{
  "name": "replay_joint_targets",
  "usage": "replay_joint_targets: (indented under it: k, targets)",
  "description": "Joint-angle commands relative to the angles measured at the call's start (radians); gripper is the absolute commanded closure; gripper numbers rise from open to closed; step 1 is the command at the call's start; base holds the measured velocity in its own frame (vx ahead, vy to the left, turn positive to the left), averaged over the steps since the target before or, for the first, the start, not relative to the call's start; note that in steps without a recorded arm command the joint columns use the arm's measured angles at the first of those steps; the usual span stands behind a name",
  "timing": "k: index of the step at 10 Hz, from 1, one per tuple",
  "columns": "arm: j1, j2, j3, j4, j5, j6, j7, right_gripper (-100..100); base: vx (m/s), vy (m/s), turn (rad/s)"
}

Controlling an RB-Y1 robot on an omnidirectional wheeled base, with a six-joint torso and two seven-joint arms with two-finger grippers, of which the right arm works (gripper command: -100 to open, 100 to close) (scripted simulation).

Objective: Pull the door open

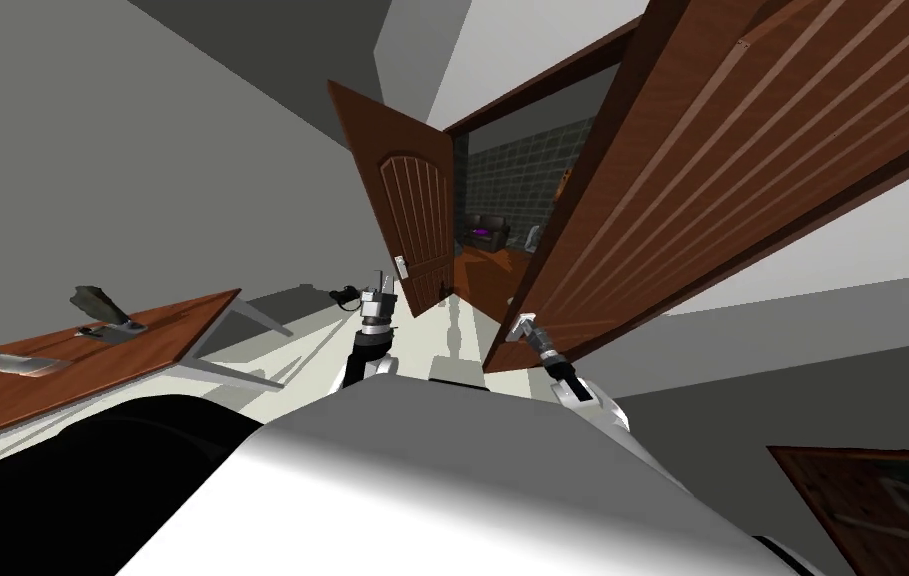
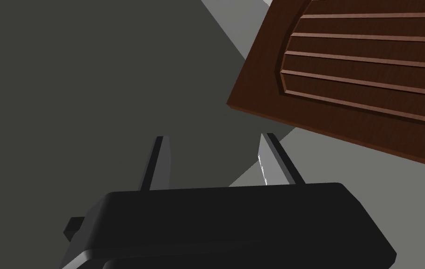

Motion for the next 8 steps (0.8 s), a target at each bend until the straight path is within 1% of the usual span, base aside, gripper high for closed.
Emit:
replay_joint_targets:
  k: [1, 2, 3, 4, 5, 6, 8]
  targets:
    - [0.009, -0.019, 0.009, 0.001, 0.001, -0.025, -0.014, 100, -0.181, -0.102, 0.112]
    - [0.012, -0.026, 0.012, 0.001, 0.002, -0.034, -0.019, 100, -0.16, -0.11, 0.092]
    - [0.018, -0.042, 0.019, 0.002, 0.002, -0.053, -0.029, 100, -0.154, -0.094, 0.089]
    - [0.022, -0.049, 0.022, 0.002, 0.002, -0.062, -0.035, 100, -0.151, -0.098, 0.086]
    - [0.028, -0.064, 0.028, 0.003, 0.003, -0.08, -0.045, 100, -0.165, -0.114, 0.117]
    - [0.031, -0.071, 0.031, 0.003, 0.003, -0.088, -0.05, 100, -0.166, -0.106, 0.09]
    - [0.04, -0.093, 0.04, 0.004, 0.004, -0.115, -0.065, 100, -0.158, -0.114, 0.09]
